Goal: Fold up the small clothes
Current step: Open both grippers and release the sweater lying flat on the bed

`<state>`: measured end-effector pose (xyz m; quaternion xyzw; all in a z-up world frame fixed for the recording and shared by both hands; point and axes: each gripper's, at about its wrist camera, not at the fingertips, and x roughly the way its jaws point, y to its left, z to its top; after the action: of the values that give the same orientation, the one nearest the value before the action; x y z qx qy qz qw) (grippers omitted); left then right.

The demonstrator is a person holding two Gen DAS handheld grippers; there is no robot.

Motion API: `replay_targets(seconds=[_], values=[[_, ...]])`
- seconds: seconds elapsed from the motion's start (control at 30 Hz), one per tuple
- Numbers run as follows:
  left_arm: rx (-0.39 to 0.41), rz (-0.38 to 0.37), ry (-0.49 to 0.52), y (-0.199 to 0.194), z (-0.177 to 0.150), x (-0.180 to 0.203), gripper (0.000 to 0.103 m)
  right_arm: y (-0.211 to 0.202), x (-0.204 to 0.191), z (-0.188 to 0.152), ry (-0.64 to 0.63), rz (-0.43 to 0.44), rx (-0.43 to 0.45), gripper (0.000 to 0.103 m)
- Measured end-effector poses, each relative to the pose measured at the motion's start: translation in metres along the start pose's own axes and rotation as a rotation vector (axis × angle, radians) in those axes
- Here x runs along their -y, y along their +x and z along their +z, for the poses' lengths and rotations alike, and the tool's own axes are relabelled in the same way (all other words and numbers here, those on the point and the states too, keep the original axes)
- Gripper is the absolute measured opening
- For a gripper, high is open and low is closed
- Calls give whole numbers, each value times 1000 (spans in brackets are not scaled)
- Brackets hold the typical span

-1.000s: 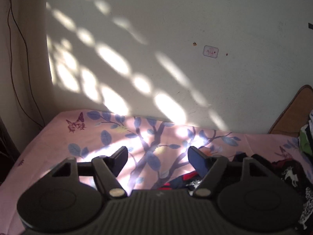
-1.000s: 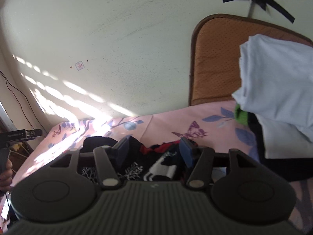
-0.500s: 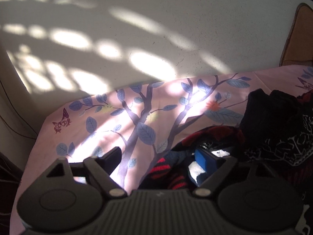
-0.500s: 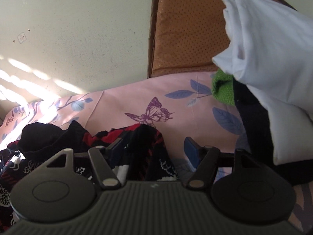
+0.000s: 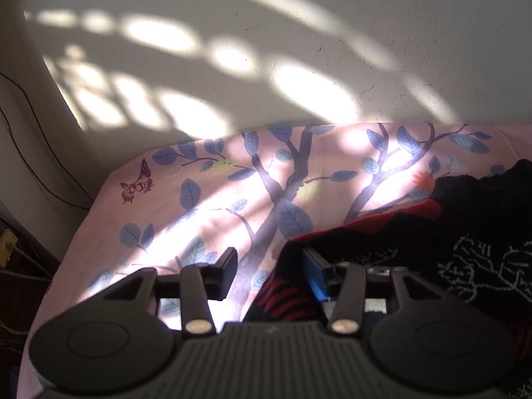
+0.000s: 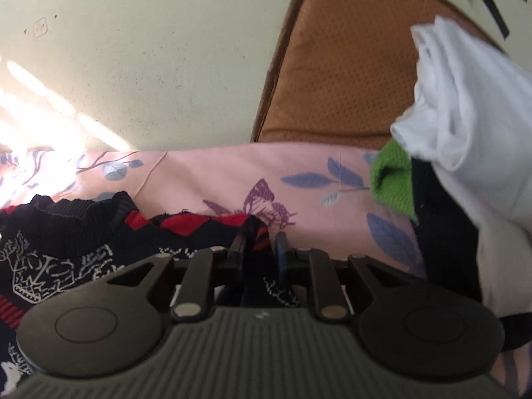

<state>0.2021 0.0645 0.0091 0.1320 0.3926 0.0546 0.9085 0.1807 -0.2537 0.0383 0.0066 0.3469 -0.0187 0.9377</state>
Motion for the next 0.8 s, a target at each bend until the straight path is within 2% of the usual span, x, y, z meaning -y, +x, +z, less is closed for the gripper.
replay_targets(seconds=[0.03, 0.17, 0.23, 0.37, 0.4, 0.53, 0.67, 0.8], values=[[15, -16, 3, -9, -2, -3, 46, -5, 0, 1, -6, -20, 1, 52], [107, -9, -22, -61, -6, -37, 46, -53, 22, 1, 75, 54, 78, 54], [166, -34, -61, -95, -13, -59, 54, -86, 34, -7, 107, 108, 121, 54], [276, -114, -111, -153, -37, -75, 81, -150, 52, -50, 144, 188, 172, 54], [290, -145, -109, -162, -44, -71, 84, -163, 54, -64, 147, 196, 176, 54], [292, -266, -66, -177, -71, -35, 84, -207, 50, -116, 99, 229, 173, 55], [256, -384, -32, -176, -89, 10, 84, -237, 32, -160, 14, 278, 100, 57], [235, -435, 19, -175, -102, 43, 84, -245, 19, -197, -64, 299, 15, 65]])
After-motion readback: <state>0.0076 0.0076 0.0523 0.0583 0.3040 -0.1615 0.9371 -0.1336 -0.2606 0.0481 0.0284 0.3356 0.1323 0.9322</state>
